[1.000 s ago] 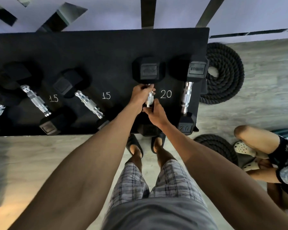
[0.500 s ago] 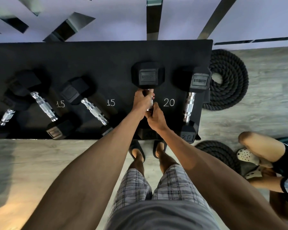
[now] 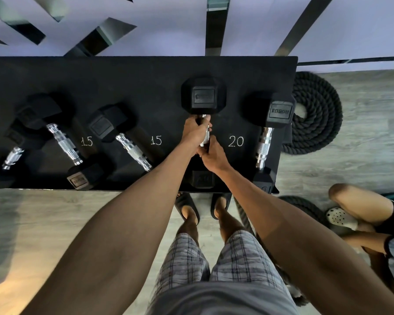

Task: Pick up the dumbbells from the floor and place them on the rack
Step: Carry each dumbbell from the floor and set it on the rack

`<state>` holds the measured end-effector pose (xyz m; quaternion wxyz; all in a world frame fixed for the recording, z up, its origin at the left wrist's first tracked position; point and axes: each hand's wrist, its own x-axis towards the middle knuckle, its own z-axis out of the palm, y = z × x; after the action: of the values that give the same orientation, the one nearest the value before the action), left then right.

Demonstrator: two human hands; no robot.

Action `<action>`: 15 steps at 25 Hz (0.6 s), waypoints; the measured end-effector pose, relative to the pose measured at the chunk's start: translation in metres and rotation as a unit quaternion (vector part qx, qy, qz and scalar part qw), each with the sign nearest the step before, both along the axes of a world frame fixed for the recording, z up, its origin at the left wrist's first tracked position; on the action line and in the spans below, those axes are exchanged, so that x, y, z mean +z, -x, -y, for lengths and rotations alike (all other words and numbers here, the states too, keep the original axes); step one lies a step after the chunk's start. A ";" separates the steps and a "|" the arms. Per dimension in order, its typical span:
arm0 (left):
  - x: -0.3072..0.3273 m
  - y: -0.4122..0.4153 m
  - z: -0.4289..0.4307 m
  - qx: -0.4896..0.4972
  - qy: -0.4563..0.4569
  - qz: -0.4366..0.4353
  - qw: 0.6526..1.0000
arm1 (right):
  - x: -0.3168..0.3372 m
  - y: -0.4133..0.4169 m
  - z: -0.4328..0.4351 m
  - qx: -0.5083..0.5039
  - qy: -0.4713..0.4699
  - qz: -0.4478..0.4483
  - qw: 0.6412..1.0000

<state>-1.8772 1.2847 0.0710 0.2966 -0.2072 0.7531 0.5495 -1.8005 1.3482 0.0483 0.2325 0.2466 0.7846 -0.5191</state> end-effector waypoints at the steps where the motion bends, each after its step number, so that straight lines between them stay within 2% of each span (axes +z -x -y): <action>1: -0.001 -0.004 0.002 -0.001 0.002 0.005 1.000 | -0.001 -0.004 0.002 -0.001 0.001 0.005 1.000; 8: -0.012 -0.031 0.014 -0.035 0.028 0.018 0.999 | -0.012 -0.033 0.009 0.011 -0.005 0.016 1.000; 11: -0.001 -0.037 0.018 -0.090 0.135 -0.004 0.987 | -0.003 -0.038 0.003 0.045 -0.018 0.013 0.999; 13: 0.005 -0.047 0.023 -0.074 0.229 -0.042 0.970 | 0.007 -0.048 -0.013 0.044 -0.045 -0.015 0.998; 15: 0.012 -0.053 0.020 -0.075 0.278 -0.067 0.955 | 0.018 -0.057 -0.038 0.014 -0.072 -0.044 0.996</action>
<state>-1.8245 1.2649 0.0831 0.2164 -0.1870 0.9076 0.3073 -1.7434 1.3857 0.0660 0.1866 0.2283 0.8327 -0.4686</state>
